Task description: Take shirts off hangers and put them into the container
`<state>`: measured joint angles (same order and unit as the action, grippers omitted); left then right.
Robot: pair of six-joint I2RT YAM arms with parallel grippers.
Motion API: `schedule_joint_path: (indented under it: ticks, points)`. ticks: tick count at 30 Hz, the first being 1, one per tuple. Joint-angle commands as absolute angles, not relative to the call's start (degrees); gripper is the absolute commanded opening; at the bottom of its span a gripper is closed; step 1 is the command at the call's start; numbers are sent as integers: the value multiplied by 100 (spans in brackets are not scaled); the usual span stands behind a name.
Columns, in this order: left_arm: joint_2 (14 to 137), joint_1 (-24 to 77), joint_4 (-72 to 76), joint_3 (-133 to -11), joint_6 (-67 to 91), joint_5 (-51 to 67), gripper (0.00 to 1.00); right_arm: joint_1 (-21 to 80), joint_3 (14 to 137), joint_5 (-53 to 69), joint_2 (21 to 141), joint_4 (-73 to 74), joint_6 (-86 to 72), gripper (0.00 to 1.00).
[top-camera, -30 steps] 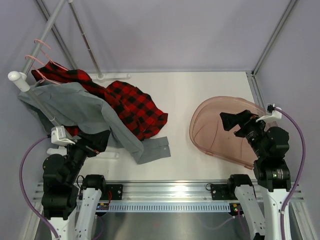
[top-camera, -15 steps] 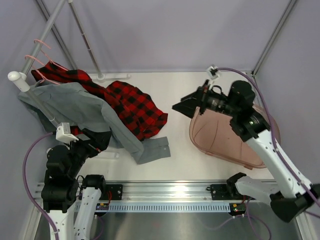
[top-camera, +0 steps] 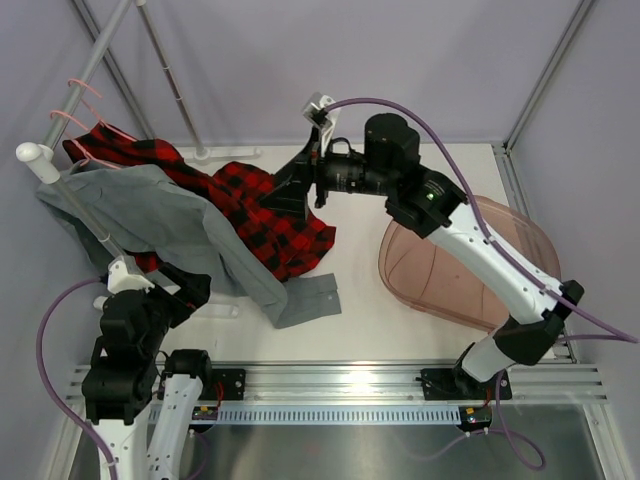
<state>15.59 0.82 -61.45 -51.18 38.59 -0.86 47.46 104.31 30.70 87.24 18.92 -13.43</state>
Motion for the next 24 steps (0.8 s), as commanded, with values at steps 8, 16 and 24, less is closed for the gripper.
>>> schedule_joint_path:
  ticks: [8,16,24]
  points:
    - [1301,97,-5494,-4694,3692,746,99,5334,11874,2716,10151,2224,639,80]
    - [1231,97,-5151,-4527,3516,1028,99,5625,12425,2742,10634,2214,949,75]
    - [1160,97,-4878,-4219,3639,1345,99,5809,13710,2768,11635,2803,1195,70]
